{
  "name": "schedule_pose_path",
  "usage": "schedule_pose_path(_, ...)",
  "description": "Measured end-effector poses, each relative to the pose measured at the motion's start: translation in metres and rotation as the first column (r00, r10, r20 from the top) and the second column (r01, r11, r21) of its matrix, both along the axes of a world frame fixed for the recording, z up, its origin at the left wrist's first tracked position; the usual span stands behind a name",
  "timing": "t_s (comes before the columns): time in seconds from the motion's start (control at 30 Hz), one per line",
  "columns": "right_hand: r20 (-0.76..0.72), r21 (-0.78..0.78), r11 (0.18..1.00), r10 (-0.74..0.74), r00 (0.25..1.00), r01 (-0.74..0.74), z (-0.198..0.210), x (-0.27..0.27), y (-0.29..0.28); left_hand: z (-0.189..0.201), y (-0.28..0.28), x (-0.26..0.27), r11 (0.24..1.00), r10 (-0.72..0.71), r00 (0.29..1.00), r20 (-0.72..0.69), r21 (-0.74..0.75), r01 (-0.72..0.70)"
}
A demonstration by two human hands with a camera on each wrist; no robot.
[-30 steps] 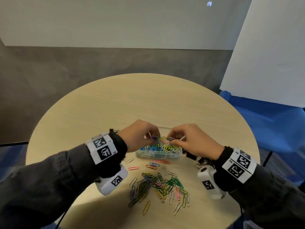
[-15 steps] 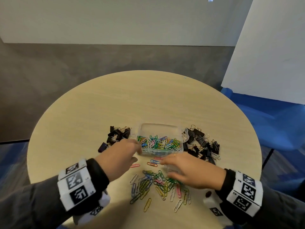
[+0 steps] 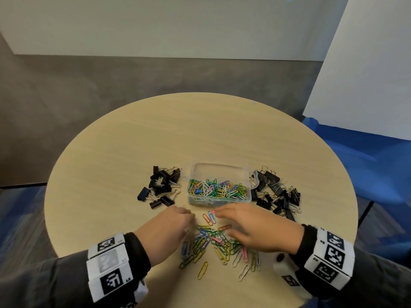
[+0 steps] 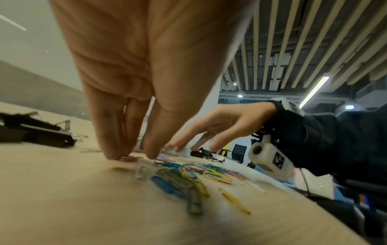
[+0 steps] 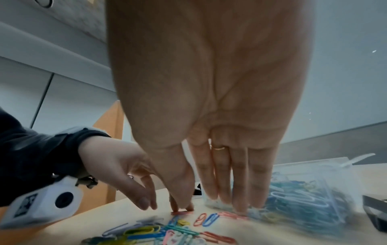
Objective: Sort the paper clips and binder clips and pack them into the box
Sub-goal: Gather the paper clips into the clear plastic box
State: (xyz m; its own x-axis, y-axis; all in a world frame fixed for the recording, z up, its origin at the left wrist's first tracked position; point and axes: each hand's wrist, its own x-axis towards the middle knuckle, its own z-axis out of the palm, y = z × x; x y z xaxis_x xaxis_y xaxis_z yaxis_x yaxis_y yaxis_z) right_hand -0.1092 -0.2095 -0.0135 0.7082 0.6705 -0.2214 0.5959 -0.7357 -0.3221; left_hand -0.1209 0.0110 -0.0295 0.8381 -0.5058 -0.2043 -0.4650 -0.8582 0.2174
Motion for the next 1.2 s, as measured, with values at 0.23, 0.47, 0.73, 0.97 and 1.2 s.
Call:
schedule_pose_path(0.23,-0.047,-0.070,0.995,0.064,0.997,-0.067,0.002,-0.007,0.008,0.000,0.006,0.000,0.999,0.037,0.997,0.061,0.010,-0.038)
schedule_pose_path(0.47,-0.100,-0.014,0.999,-0.031,0.995,0.029,0.017,-0.013,-0.019,0.002,0.009,-0.016,0.972,-0.084,0.996,-0.021,-0.223,0.077)
schedule_pose_path(0.73,-0.160,-0.232,0.944,-0.276,0.948,0.236,-0.005,-0.026,-0.053,-0.004,0.020,-0.011,0.988,0.014,0.968,-0.249,-0.145,-0.051)
schedule_pose_path(0.97,-0.117,0.002,0.983,-0.181,0.976,0.183,-0.010,-0.025,-0.005,-0.010,-0.026,0.004,0.962,-0.064,0.977,-0.205,-0.273,0.006)
schedule_pose_path(1.2,-0.170,-0.097,0.949,-0.313,0.934,0.300,-0.003,-0.029,-0.031,-0.005,0.006,-0.007,0.974,0.028,0.978,-0.207,-0.213,-0.073)
